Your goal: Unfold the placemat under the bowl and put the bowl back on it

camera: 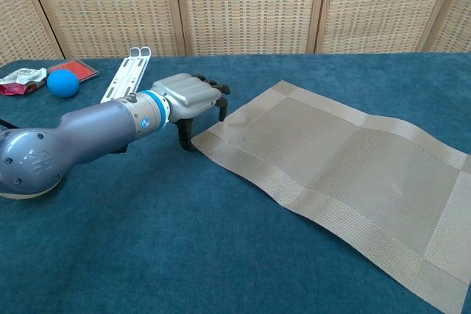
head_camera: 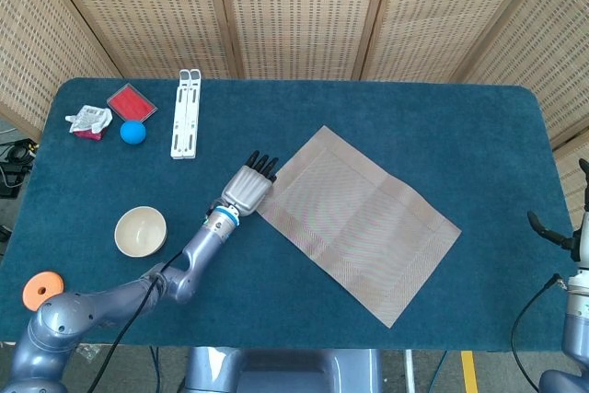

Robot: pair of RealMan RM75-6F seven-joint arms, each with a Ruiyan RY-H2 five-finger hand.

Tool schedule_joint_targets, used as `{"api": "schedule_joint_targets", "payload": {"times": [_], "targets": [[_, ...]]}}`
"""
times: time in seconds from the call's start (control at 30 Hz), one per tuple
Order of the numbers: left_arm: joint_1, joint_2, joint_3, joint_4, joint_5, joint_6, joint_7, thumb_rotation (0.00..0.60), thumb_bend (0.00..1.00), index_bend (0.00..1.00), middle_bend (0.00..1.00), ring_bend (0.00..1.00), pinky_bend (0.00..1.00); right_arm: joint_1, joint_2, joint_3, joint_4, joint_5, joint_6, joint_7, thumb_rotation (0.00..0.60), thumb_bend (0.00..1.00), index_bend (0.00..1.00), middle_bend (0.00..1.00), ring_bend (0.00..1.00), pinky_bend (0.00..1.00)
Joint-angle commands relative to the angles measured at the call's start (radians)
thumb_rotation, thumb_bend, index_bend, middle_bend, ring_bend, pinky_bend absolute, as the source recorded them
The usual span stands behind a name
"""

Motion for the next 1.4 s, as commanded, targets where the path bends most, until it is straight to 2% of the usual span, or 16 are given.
{"api": "schedule_joint_targets", "payload": {"times": [0.03,0.4,0.67,1.03,1.23,1.4], "targets": [[-0.009,-0.035,0.008,0.047,0.044,0.017,-0.048,0.6,0.25,0.32,0.0,0.0,0.0,-0.001,0.002,0.0,-0.003,0.0,0.001,0.004,0.6,0.35,0.1,0.0,0.0,0.0],[-0.005,-0.075,0.026,0.123,0.139,0.052,-0.154,0.6,0.45,0.36,0.0,0.0,0.0,-0.004,0.006,-0.002,-0.013,-0.005,0.009,0.015,0.6,0.35,0.1,0.0,0.0,0.0],[-0.002,-0.093,0.026,0.158,0.172,0.064,-0.206,0.6,0.46,0.42,0.0,0.0,0.0,-0.005,0.009,-0.004,-0.02,-0.008,0.011,0.019,0.6,0.35,0.11,0.0,0.0,0.0],[0.001,-0.117,0.02,0.207,0.214,0.082,-0.269,0.6,0.48,0.62,0.0,0.0,0.0,-0.007,0.013,-0.005,-0.025,-0.013,0.018,0.028,0.6,0.35,0.11,0.0,0.0,0.0],[0.019,-0.094,0.026,0.185,0.238,0.11,-0.287,0.6,0.51,0.64,0.0,0.0,0.0,-0.008,0.015,-0.008,-0.033,-0.021,0.024,0.03,0.6,0.35,0.11,0.0,0.0,0.0],[0.059,-0.037,0.04,0.113,0.259,0.157,-0.281,0.6,0.51,0.64,0.0,0.0,0.0,-0.011,0.02,-0.011,-0.043,-0.029,0.033,0.031,0.6,0.35,0.12,0.0,0.0,0.0]]}}
